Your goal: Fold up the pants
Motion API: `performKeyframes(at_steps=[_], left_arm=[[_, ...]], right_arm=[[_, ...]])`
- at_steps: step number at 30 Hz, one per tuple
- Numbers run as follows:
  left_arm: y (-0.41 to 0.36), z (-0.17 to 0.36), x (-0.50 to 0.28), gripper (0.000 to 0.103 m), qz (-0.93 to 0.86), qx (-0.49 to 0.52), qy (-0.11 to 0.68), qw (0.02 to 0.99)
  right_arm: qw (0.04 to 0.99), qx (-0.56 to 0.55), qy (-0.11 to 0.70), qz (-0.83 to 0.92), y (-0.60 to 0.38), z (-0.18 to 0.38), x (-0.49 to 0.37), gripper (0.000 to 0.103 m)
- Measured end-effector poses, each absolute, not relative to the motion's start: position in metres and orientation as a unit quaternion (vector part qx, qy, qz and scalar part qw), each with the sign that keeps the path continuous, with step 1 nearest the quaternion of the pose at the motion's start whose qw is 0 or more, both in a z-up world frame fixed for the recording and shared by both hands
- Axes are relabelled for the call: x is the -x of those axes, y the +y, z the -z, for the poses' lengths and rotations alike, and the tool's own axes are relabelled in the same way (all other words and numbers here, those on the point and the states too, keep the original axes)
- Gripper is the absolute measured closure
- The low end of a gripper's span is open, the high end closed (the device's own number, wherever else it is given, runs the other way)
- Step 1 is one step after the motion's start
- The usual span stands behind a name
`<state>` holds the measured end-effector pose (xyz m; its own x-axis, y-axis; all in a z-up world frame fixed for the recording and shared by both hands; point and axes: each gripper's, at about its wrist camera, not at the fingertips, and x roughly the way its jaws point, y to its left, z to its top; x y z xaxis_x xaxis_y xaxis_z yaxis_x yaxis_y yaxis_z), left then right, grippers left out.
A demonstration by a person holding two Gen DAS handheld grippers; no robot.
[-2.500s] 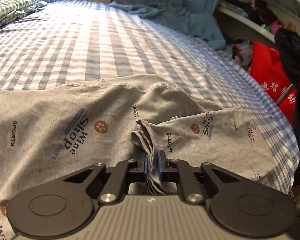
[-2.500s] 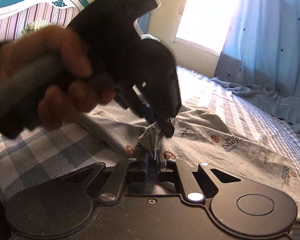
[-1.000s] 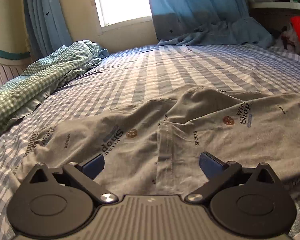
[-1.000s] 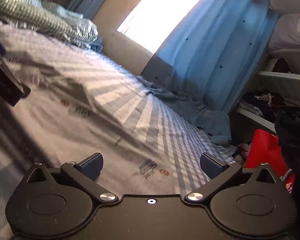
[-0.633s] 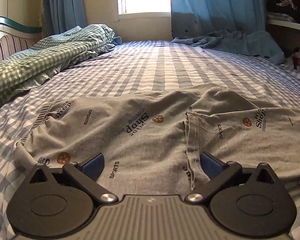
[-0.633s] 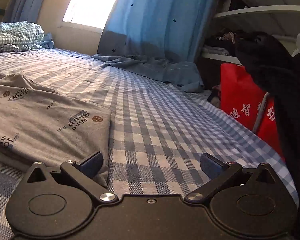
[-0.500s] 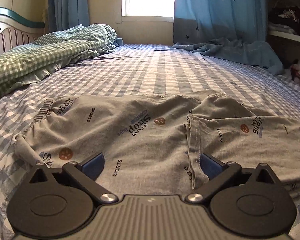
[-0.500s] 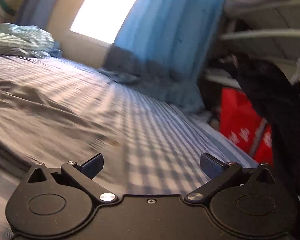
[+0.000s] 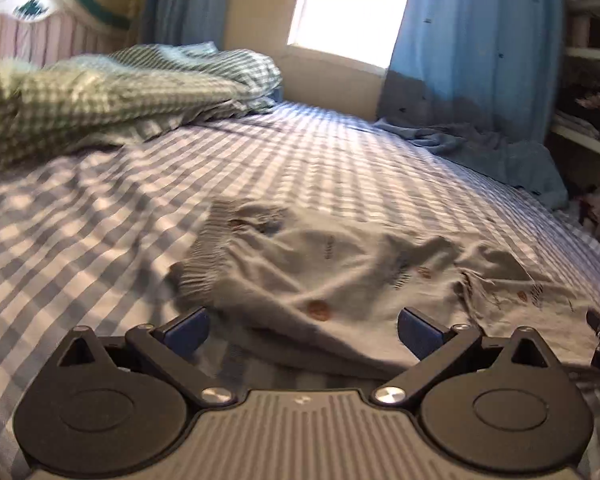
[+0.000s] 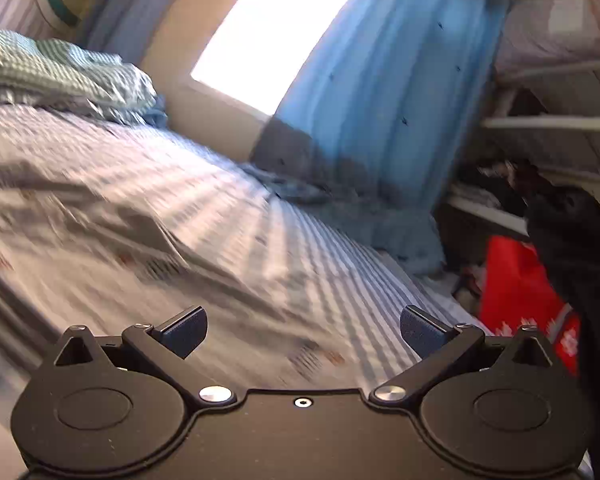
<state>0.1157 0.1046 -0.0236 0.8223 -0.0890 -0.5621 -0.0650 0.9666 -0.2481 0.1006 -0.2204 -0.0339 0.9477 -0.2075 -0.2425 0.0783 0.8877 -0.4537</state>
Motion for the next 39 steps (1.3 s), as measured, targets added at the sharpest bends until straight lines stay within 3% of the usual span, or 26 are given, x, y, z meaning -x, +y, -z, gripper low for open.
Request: performKeyframes(at_steps=[4,6,8,13,16,21,24,27,28,29,39], left_arm=[[0.161,0.036,-0.127,0.007,0.018,0.303,0.309,0.901],[0.173,0.035,-0.135,0.025,0.011,0.328,0.314,0.891],[0.178,0.034,-0.146,0.06,-0.014,0.326,0.343,0.881],[0.187,0.032,-0.152,0.086,-0.037,0.345,0.346,0.872],[0.177,0.019,-0.149,0.09,-0.034,0.298,0.323,0.898],[0.165,0.026,-0.159,0.09,-0.054,0.219,0.329,0.917],[0.166,0.035,-0.153,0.084,-0.041,0.224,0.316,0.921],[0.17,0.035,-0.143,0.062,-0.022,0.25,0.304,0.919],[0.172,0.036,-0.141,0.042,-0.018,0.263,0.303,0.916],[0.174,0.039,-0.139,0.029,-0.023,0.274,0.303,0.913],[0.173,0.037,-0.143,0.029,-0.042,0.288,0.307,0.906]], right_arm=[[0.947,0.27,0.172,0.024,-0.172,0.045,-0.125,0.001],[0.928,0.328,0.175,0.027,-0.155,0.055,-0.127,0.001],[0.928,0.334,0.16,0.029,-0.152,0.055,-0.122,0.001],[0.935,0.294,0.196,0.014,-0.164,0.052,-0.129,0.001],[0.936,0.291,0.198,0.012,-0.165,0.053,-0.129,0.001],[0.935,0.294,0.197,0.012,-0.164,0.054,-0.128,0.001],[0.936,0.293,0.197,0.012,-0.164,0.054,-0.128,0.001],[0.935,0.293,0.2,0.011,-0.164,0.054,-0.129,0.001],[0.935,0.292,0.201,0.011,-0.164,0.054,-0.129,0.001],[0.935,0.291,0.201,0.01,-0.164,0.054,-0.128,0.001],[0.935,0.293,0.2,0.011,-0.164,0.053,-0.128,0.001]])
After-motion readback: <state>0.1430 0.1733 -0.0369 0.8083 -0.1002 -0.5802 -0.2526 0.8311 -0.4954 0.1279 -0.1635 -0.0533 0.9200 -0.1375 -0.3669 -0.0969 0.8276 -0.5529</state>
